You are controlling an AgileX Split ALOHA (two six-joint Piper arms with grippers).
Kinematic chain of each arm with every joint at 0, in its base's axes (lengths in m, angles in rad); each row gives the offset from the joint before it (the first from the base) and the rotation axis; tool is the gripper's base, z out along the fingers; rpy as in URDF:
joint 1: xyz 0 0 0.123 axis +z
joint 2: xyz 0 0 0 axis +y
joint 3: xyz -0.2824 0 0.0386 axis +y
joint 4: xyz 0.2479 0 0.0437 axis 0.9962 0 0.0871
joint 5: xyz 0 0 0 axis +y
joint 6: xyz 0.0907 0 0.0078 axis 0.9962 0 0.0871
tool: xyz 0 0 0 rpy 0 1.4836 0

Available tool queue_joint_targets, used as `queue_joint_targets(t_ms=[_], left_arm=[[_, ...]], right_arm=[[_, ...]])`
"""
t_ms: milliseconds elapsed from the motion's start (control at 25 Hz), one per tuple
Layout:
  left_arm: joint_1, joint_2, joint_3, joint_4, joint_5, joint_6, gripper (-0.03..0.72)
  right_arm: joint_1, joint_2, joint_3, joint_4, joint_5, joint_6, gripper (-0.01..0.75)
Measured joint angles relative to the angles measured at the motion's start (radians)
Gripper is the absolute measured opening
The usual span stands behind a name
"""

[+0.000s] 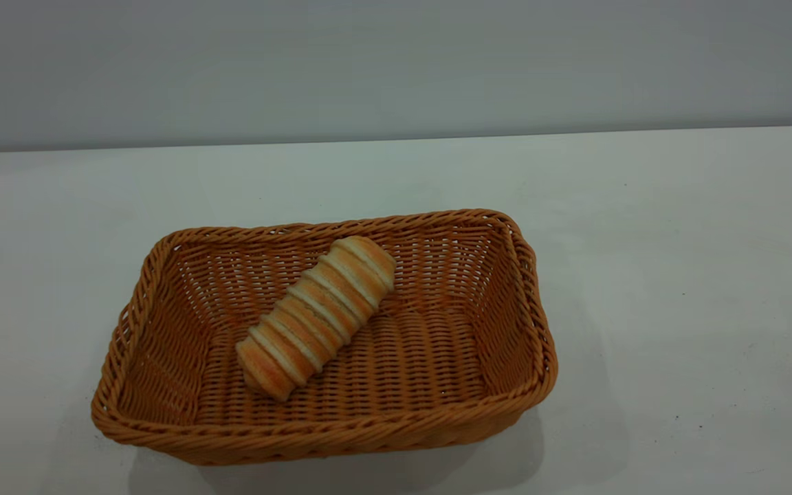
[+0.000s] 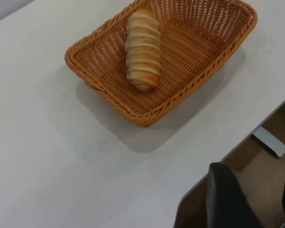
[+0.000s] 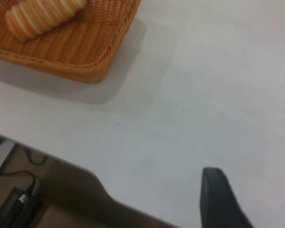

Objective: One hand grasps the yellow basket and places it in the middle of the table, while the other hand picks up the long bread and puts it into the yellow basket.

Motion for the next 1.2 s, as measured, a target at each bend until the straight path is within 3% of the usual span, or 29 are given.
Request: queue_joint_targets(t_ms=[360,1200], left_arm=[[0.000,0.000,0.020,0.002,0.026,0.000,0.365],[0.000,0.000,0.020,0.006,0.027,0.000,0.365]], right_arm=[[0.000,0.000,0.000,0.000,0.000,0.000,0.216],[0.000,0.000,0.000,0.000,0.000,0.000,0.233]])
